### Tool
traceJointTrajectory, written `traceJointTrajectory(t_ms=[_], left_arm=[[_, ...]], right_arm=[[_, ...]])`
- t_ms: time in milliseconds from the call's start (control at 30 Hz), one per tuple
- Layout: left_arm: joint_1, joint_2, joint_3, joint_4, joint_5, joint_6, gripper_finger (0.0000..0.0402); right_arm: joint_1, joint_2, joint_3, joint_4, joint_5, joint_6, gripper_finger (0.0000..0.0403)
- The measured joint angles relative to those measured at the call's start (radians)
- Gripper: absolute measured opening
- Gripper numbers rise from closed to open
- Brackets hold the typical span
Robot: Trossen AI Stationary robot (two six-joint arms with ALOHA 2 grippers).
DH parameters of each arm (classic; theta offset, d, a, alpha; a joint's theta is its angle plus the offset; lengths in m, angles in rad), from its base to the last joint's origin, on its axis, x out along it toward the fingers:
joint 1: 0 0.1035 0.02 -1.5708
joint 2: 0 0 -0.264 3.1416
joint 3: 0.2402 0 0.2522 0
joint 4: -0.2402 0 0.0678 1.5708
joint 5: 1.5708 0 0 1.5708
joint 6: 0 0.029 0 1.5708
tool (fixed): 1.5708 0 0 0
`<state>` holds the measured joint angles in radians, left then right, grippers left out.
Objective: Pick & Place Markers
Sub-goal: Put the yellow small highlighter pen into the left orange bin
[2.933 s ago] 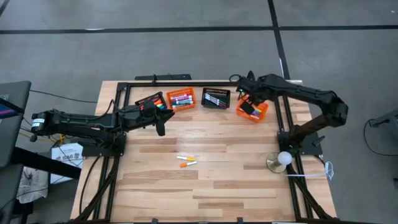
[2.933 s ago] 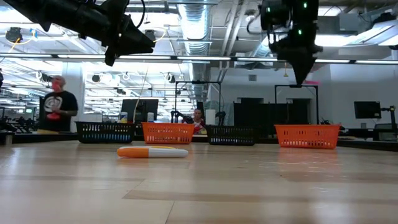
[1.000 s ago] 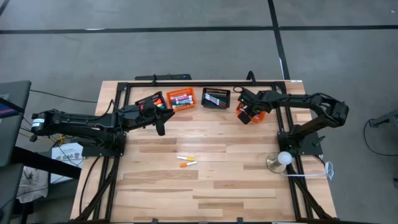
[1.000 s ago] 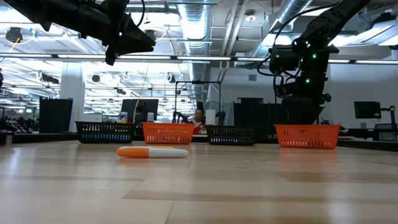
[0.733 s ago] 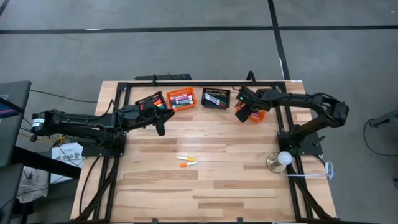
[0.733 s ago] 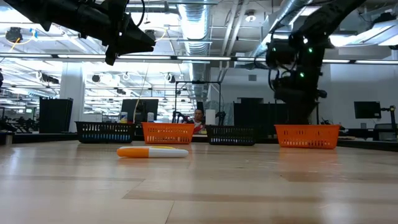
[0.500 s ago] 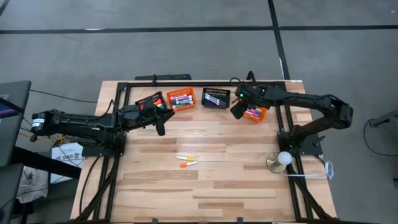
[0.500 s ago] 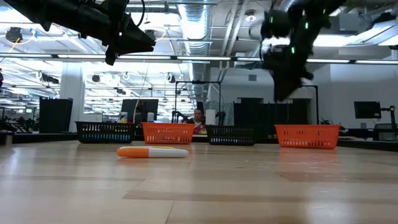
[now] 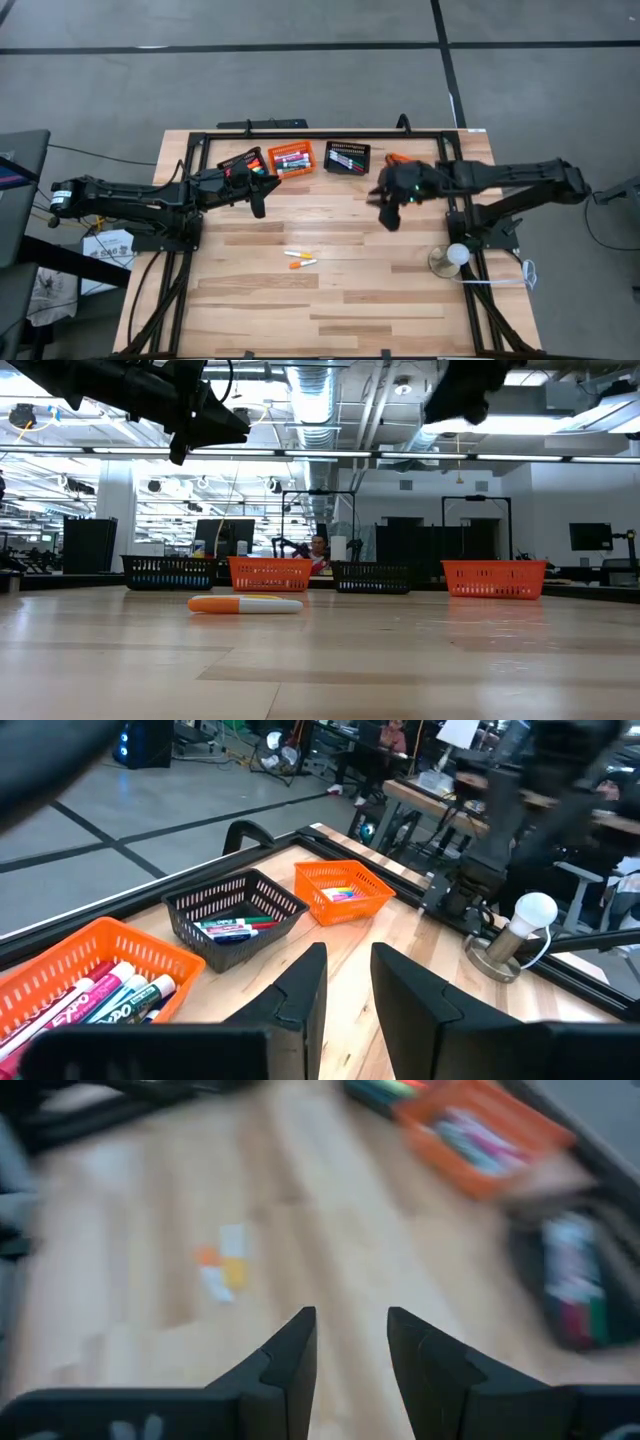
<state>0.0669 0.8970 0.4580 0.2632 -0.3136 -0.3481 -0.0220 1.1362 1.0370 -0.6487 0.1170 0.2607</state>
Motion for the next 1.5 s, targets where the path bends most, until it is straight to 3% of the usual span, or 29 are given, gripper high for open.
traceJointTrajectory(t_ms=[167, 333, 533, 733, 967, 1100, 1267, 1500], left_arm=[[-0.002, 0.0, 0.0, 0.0, 0.074, 0.0, 0.0081], [-0.068, 0.0, 0.0, 0.004, 0.183, -0.02, 0.0081], [-0.247, 0.055, 0.001, 0.01, 0.124, -0.049, 0.0083], [-0.358, 0.209, 0.059, 0.004, 0.057, -0.049, 0.0112], [-0.356, 0.457, 0.191, -0.148, 0.083, -0.008, 0.0175], [-0.334, 0.545, 0.236, -0.247, 0.173, -0.019, 0.0198], [-0.339, 0.607, 0.259, -0.252, 0.283, -0.008, 0.0209], [-0.337, 0.619, 0.267, -0.383, 0.28, 0.051, 0.0212]], right_arm=[[0.143, 0.038, 0.0, 0.143, -0.016, 0.0, 0.0114], [0.207, 0.087, 0.0, 0.264, -0.011, 0.009, 0.0114], [0.216, 0.111, 0.0, 0.235, -0.005, -0.022, 0.0114], [0.192, 0.107, 0.0, 0.103, 0.0, -0.023, 0.0114], [0.184, 0.105, 0.0, 0.072, 0.001, -0.039, 0.0114], [0.184, 0.105, 0.0, 0.063, 0.001, -0.052, 0.0114], [0.184, 0.105, 0.0, 0.002, 0.0, -0.052, 0.0114], [0.184, 0.105, 0.0, -0.005, -0.001, -0.065, 0.0114]])
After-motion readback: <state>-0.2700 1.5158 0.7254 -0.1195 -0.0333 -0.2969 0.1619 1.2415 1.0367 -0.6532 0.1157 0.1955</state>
